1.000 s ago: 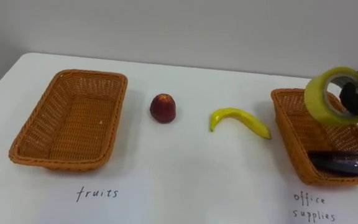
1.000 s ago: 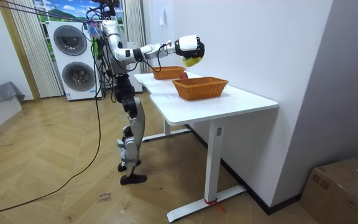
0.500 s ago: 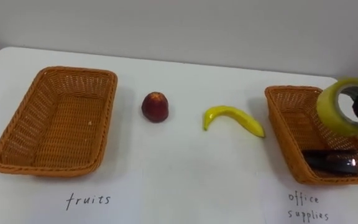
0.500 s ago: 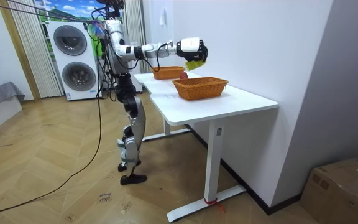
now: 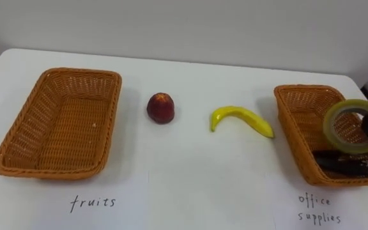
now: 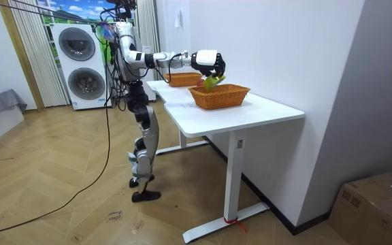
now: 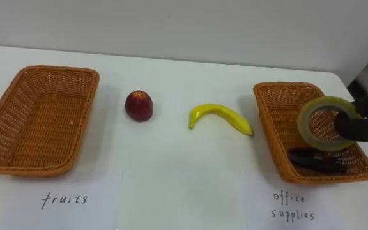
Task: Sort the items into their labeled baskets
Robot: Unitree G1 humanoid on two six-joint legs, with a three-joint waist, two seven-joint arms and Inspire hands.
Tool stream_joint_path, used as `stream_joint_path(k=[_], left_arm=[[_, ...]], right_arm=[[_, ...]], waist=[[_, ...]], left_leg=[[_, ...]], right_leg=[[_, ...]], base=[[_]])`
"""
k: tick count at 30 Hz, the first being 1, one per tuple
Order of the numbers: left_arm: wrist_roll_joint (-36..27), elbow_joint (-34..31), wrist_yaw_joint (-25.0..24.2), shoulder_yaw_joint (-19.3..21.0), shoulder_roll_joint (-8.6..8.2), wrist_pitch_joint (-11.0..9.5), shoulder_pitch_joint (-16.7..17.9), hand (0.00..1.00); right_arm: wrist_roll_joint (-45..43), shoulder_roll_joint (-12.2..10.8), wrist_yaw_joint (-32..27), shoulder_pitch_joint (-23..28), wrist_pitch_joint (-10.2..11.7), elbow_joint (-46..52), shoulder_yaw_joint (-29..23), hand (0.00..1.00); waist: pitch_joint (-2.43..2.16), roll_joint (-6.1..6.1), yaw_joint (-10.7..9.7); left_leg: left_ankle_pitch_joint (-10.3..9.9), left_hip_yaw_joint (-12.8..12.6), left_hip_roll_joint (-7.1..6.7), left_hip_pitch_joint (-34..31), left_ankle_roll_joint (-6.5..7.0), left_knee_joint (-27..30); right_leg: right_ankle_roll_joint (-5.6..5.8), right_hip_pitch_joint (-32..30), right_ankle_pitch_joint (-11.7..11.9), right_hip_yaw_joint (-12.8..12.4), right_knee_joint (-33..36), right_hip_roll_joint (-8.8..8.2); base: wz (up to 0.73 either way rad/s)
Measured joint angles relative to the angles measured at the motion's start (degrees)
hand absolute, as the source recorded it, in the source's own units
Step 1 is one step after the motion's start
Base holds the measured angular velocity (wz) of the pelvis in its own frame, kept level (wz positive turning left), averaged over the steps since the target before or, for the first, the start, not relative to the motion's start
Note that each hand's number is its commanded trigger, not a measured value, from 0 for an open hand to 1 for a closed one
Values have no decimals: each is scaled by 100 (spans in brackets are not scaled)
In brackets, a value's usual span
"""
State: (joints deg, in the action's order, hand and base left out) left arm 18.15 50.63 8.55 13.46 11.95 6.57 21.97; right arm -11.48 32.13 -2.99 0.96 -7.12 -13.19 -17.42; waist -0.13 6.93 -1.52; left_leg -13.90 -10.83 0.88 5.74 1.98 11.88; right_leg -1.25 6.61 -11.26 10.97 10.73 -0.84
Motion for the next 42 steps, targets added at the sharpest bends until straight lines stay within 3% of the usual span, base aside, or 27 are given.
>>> stream_joint_path(k=[7, 36, 39, 42], left_arm=[[-1, 7, -8, 0, 0, -1, 7, 0], [0, 6, -10, 0, -30, -31, 5, 0], [-55, 9, 1, -3, -31, -46, -3, 0], [-76, 65, 28, -8, -32, -76, -26, 0]], right_arm=[[2, 0, 0, -3, 9, 0, 0, 0], [-12, 0, 3, 18, 25, 489, -1, 0], [54, 0, 7, 16, 108, 538, 0, 0], [237, 0, 14, 15, 133, 538, 0, 0]], waist=[[9, 69, 56], [-3, 41, 35], [16, 23, 33], [6, 49, 32]], left_leg=[[-1, 1, 3, 2, -1, 7], [-1, 3, 6, 48, 0, -18], [-2, 5, 6, 62, 0, -20], [-2, 7, 5, 57, 0, -23]], right_leg=[[4, 6, 2, 1, 0, 2], [2, 50, 6, 8, 8, 4], [2, 69, 6, 10, 8, 4], [2, 67, 6, 13, 10, 2]], base=[[0], [0], [0], [0]])
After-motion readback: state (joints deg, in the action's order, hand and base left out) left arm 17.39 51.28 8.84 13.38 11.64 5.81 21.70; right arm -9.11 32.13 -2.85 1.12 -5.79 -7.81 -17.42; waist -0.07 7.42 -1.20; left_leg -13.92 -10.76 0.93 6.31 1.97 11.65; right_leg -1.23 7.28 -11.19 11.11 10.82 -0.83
